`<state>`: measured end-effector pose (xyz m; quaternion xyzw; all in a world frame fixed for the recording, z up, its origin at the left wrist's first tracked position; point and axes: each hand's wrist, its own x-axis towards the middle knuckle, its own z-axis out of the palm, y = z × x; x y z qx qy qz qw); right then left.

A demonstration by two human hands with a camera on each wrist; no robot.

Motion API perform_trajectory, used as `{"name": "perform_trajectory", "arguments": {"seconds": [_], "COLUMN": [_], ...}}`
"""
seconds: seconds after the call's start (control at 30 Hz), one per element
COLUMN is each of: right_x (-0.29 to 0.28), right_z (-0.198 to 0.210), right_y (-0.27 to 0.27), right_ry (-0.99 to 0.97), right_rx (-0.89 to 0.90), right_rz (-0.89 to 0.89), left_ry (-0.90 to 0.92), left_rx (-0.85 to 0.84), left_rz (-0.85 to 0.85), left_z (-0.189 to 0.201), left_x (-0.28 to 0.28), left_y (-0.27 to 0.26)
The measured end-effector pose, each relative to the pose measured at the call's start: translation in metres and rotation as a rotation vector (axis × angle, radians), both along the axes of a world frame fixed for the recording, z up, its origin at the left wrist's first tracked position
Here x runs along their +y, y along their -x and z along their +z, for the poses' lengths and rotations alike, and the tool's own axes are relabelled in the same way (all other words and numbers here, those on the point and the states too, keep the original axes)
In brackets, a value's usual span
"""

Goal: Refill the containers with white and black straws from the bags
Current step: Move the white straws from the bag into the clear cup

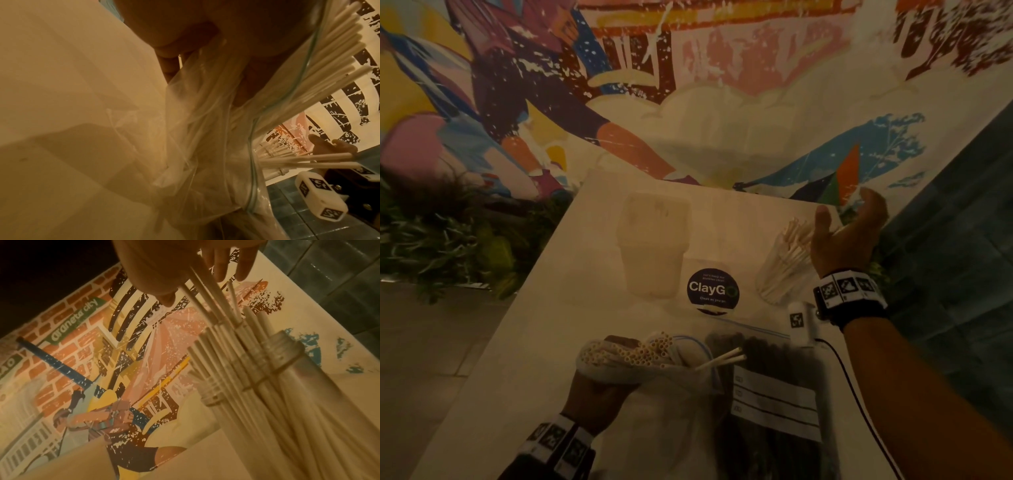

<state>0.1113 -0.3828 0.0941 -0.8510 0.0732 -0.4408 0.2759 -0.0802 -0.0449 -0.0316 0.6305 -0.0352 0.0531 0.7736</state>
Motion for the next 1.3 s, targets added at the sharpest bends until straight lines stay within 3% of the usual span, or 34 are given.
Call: {"name": "perform_trajectory", "arguments": {"seconds": [0.17, 0.23, 0.3, 0.5, 0.57, 0.67, 0.9, 1.07, 1.23, 1.3], "right_x": [-0.002, 0.002, 0.007, 0.015, 0.015, 0.017, 0.021, 0.024, 0.022, 0.021], "right_z": [-0.014, -0.012, -0.008, -0.008, -0.011, -0.018, -0.011, -0.006, -0.001, 0.008], "right_y": [-0.008, -0.007, -0.007, -0.006, -0.008, -0.009, -0.016, -0.016, -0.019, -0.016], "right_ry": [0.269, 0.188, 0.099, 0.049, 0.186, 0.459, 0.4, 0.339, 0.371, 0.319], "right_rx": [0.643, 0.581, 0.392, 0.137, 0.214, 0.622, 0.867, 0.623, 0.76, 0.575], "right_rz": [0.001, -0.004, -0.009, 0.061, 0.06, 0.001, -0.052, -0.019, 0.0, 0.022], "left_ry": [-0.004, -0.022, -0.055, -0.051, -0.038, -0.028, -0.016, -0.045, 0.003, -0.028], "left_rx": [0.02, 0.024, -0.004, 0.009, 0.011, 0.013, 0.022, 0.007, 0.008, 0.0], "left_rz": [0.015, 0.025, 0.026, 0.044, 0.041, 0.033, 0.037, 0.03, 0.033, 0.04], "left_z": [-0.006, -0.005, -0.006, -0.006, -0.004, -0.006, -0.011, -0.001, -0.001, 0.0], "left_x": [0.004, 0.005, 0.004, 0.004, 0.003, 0.004, 0.005, 0.002, 0.001, 0.002], "left_y": [-0.001, -0.001, 0.0, -0.001, -0.002, -0.002, -0.002, 0.0, 0.0, 0.0]}}
